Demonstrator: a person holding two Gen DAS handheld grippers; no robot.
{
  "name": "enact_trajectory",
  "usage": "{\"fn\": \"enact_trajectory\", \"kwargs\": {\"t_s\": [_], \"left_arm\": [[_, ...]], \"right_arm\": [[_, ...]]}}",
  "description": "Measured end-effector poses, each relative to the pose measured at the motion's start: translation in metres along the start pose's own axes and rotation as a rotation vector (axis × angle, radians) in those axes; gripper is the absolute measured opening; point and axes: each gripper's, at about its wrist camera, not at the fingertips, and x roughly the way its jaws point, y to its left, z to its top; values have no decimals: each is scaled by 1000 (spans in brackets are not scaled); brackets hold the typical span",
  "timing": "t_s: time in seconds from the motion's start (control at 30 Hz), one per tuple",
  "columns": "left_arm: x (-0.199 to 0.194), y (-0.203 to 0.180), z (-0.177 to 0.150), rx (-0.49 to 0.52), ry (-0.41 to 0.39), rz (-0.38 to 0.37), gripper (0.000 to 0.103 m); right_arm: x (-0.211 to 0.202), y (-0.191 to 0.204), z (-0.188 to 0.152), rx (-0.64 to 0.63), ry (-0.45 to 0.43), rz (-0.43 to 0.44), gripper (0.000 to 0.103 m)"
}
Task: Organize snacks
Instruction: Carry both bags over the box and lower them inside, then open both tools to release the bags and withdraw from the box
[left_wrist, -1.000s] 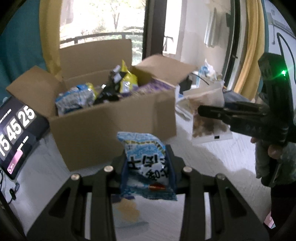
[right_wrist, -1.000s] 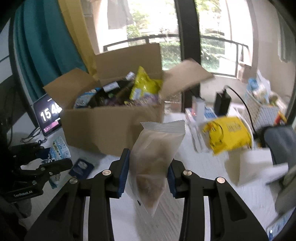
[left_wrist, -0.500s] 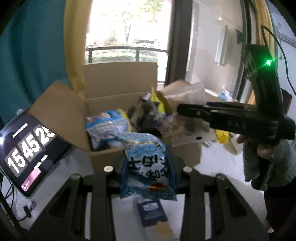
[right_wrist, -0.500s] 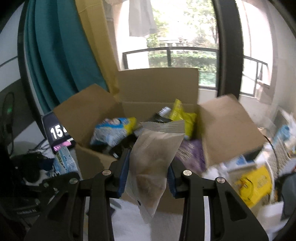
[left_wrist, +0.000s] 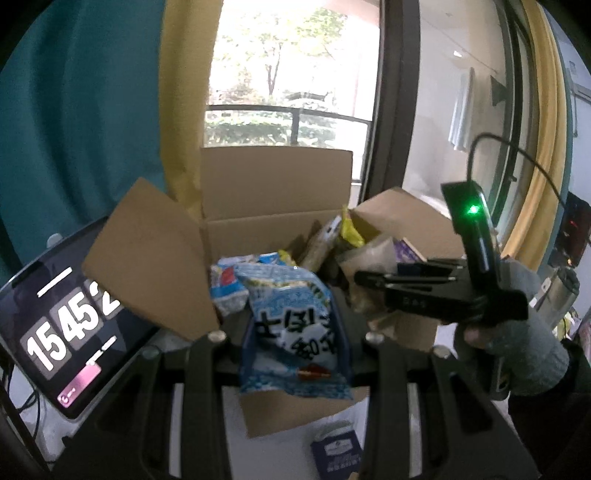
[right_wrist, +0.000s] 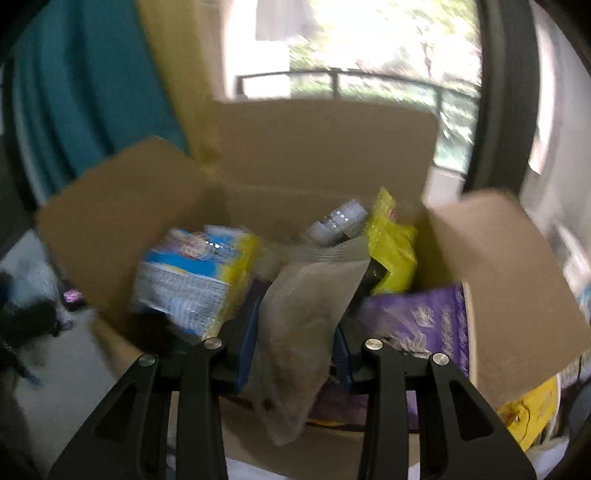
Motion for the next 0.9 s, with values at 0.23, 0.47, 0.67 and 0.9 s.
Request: {"fn": "enact_trajectory", "kwargs": {"t_s": [0.23,0.47,0.67,0.9], "left_arm": [[38,-24,13,37,21,-36,36],[81,-45,24,44,58,-57,36],[104,-52,24,38,111,-56,44],[88,-51,23,10,88,-53,66]], "right_arm": [[-29,-34,-3,44,-83,20,39],[-23,-52,-1,38,-61,4,39],[-32,-51,-7,15,-97,30,72],[-56,-52,-10,40,-139,-1,74]]}}
